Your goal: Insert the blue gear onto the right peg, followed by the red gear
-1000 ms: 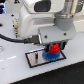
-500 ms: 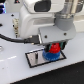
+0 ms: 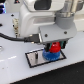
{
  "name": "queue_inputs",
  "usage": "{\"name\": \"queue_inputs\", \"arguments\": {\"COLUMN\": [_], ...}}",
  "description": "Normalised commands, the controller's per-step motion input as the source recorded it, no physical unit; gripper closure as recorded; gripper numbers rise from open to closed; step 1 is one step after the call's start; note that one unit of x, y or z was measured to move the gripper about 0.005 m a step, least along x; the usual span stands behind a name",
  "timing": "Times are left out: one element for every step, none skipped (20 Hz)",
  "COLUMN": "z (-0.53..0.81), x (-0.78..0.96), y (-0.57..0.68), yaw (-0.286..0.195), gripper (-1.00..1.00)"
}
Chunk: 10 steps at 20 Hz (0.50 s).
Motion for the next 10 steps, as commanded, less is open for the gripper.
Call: {"name": "queue_inputs", "arguments": {"z": [0.03,-0.03,-0.10,-0.16,-0.26,-0.29,-0.26,-0.24,-0.20,-0.15], "x": [-0.01,-0.04,-0.01,0.01,0.01,0.01,0.01,0.01,0.01,0.01], "y": [-0.04,-0.06,-0.06,-0.06,-0.01,-0.03,-0.02,-0.01,-0.01,0.00], "yaw": [0.000,0.000,0.000,0.000,0.000,0.000,0.000,0.000,0.000,0.000], "gripper": [1.00,1.00,1.00,1.00,1.00,1.00,1.00,1.00,1.00,1.00]}}
